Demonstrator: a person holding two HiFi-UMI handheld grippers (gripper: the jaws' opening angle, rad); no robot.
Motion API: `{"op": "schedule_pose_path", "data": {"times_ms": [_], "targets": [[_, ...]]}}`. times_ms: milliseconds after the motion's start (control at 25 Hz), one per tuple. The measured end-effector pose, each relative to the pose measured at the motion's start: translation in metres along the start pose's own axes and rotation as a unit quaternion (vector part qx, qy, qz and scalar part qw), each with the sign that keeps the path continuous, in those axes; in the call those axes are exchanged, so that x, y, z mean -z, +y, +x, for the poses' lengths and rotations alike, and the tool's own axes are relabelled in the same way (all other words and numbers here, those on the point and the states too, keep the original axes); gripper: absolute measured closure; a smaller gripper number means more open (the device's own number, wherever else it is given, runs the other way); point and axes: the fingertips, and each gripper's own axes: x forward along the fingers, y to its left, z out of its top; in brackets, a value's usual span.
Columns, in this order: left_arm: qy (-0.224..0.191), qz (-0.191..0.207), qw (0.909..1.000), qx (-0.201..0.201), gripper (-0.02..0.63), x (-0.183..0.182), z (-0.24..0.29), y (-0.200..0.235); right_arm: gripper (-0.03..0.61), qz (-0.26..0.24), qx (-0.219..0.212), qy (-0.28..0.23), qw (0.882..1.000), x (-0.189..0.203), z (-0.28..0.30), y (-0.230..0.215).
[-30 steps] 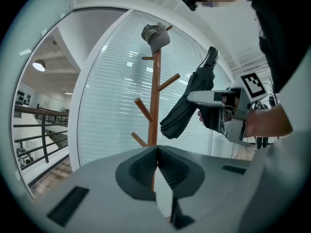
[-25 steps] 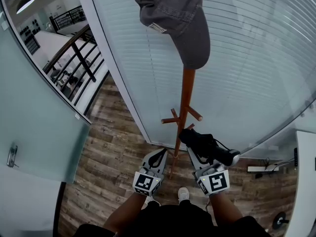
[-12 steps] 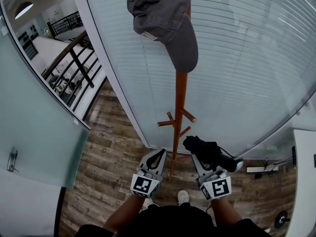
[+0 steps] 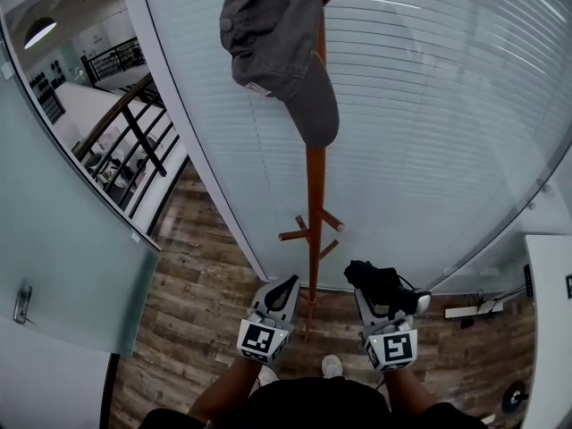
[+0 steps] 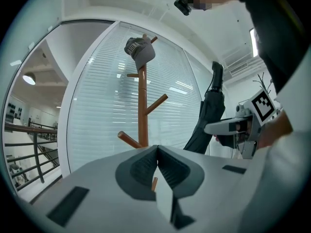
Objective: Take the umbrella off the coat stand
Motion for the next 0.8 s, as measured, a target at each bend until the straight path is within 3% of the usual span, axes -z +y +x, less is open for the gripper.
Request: {"op": "schedule_pose_path", "data": {"times_ms": [200,800], "targets": [[-0.005,0.000,1.0000,0.001,0.600,-0.006,0.004,0.003,0.341,-0.007,0.008,0.019,1.000,0.008,-0.002,-0.006],[0.000,0.001,1.0000,-0.001,0.600,-0.003,0.005,0.010,0.341,0.003,0.008,0.012,1.000,0.012,0.010,-0.008]]}}
